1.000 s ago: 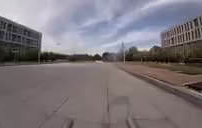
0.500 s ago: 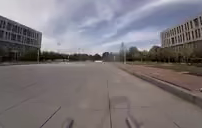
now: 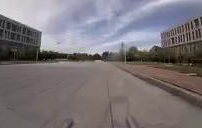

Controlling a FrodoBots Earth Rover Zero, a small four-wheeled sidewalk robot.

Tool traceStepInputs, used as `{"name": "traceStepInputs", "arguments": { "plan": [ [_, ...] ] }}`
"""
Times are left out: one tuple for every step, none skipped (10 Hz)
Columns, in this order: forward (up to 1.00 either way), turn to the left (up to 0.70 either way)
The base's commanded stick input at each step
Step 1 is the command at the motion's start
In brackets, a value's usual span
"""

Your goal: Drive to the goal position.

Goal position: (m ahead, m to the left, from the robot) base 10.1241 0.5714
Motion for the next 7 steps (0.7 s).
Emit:
{"name": "traceStepInputs", "arguments": {
  "plan": [
    [1.00,0.00],
    [1.00,0.00],
    [1.00,0.00],
    [1.00,0.00],
    [1.00,0.00],
    [1.00,0.00],
    [1.00,0.00]
  ]
}}
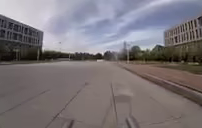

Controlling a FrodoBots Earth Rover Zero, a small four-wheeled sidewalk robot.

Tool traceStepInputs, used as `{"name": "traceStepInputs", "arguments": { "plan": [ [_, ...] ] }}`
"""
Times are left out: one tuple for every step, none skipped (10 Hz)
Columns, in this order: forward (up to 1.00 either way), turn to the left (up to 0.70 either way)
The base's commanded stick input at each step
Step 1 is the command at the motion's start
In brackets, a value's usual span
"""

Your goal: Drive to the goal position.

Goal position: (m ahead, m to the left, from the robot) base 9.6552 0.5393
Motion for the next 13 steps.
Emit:
{"name": "traceStepInputs", "arguments": {
  "plan": [
    [1.00,0.00],
    [1.00,0.00],
    [1.00,0.00],
    [1.00,0.00],
    [1.00,0.00],
    [1.00,0.00],
    [1.00,0.00],
    [1.00,0.00],
    [1.00,0.00],
    [1.00,0.00],
    [1.00,0.00],
    [1.00,0.00],
    [1.00,0.05]
  ]
}}
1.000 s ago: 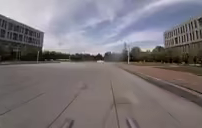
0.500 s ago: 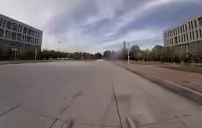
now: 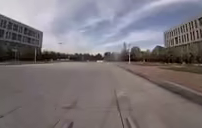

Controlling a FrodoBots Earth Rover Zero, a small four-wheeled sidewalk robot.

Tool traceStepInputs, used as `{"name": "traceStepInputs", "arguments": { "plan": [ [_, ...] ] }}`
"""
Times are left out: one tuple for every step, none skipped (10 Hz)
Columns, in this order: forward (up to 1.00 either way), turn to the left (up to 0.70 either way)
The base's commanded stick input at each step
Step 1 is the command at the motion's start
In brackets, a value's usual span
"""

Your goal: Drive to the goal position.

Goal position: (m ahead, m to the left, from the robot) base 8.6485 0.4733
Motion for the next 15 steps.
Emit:
{"name": "traceStepInputs", "arguments": {
  "plan": [
    [1.00,0.00],
    [1.00,0.00],
    [1.00,0.00],
    [1.00,0.00],
    [1.00,0.00],
    [1.00,0.00],
    [1.00,0.00],
    [1.00,0.00],
    [1.00,0.00],
    [1.00,0.00],
    [1.00,0.00],
    [1.00,0.00],
    [1.00,0.00],
    [1.00,0.00],
    [1.00,0.00]
  ]
}}
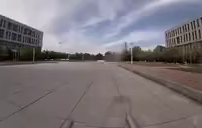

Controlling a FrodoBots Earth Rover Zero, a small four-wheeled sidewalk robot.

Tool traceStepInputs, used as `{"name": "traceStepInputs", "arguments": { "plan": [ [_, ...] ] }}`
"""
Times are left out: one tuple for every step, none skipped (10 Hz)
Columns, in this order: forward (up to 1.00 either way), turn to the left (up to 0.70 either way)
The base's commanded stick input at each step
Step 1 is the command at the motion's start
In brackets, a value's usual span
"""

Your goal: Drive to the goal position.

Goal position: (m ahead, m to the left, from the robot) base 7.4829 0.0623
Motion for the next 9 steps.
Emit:
{"name": "traceStepInputs", "arguments": {
  "plan": [
    [1.00,0.00],
    [1.00,0.00],
    [1.00,0.17],
    [1.00,0.27],
    [1.00,0.23],
    [1.00,0.01],
    [1.00,0.00],
    [1.00,0.00],
    [1.00,0.00]
  ]
}}
